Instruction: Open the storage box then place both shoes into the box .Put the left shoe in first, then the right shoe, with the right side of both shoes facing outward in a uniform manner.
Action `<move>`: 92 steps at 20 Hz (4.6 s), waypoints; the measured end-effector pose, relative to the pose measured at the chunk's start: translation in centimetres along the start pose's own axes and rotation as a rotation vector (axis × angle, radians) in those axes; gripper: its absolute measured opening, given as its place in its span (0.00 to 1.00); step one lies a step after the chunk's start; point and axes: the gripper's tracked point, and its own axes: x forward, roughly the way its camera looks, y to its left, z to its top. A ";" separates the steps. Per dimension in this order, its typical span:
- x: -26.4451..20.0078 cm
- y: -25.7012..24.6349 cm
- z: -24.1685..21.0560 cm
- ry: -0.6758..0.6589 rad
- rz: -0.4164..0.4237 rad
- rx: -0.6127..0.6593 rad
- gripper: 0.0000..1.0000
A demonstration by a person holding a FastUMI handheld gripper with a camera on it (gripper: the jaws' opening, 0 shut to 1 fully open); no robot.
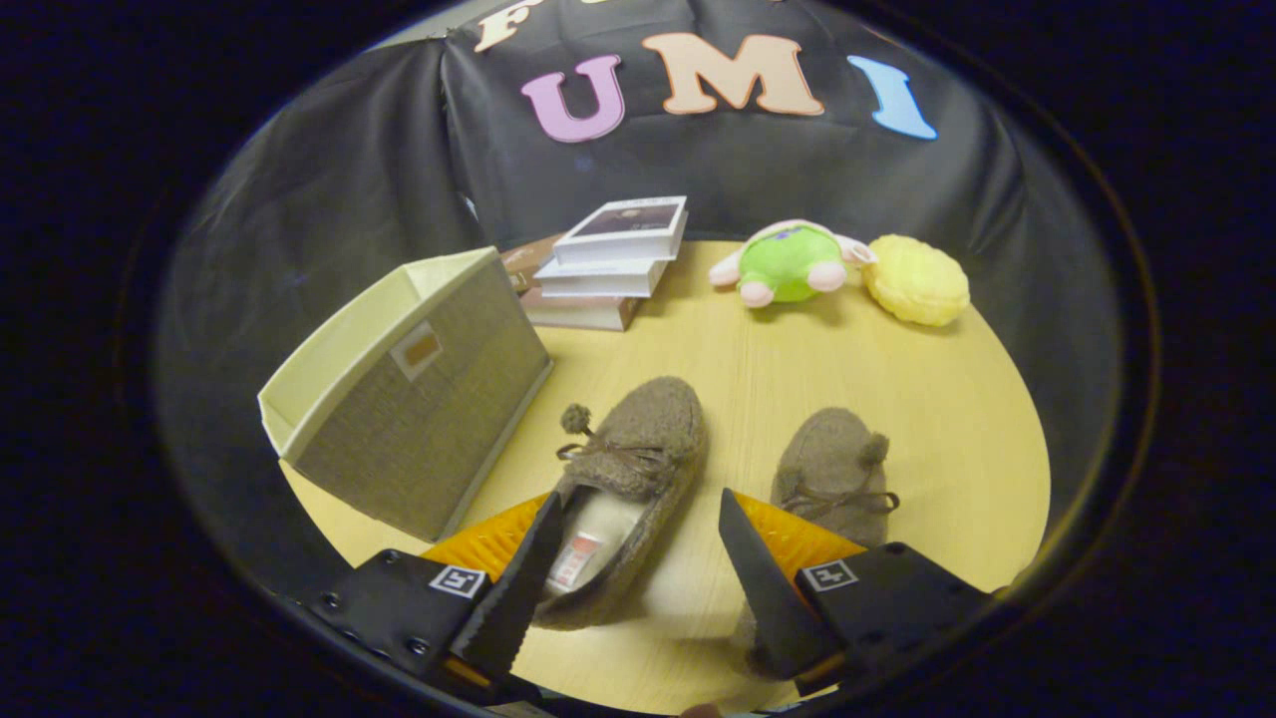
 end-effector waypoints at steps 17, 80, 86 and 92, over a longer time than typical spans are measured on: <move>3.9 0.2 -4.4 0.213 -0.068 0.134 0.32; 10.1 30.4 3.5 0.356 0.095 0.069 0.59; 6.3 29.4 7.5 0.201 0.152 -0.062 1.00; 1.6 24.6 11.0 0.041 0.141 -0.131 1.00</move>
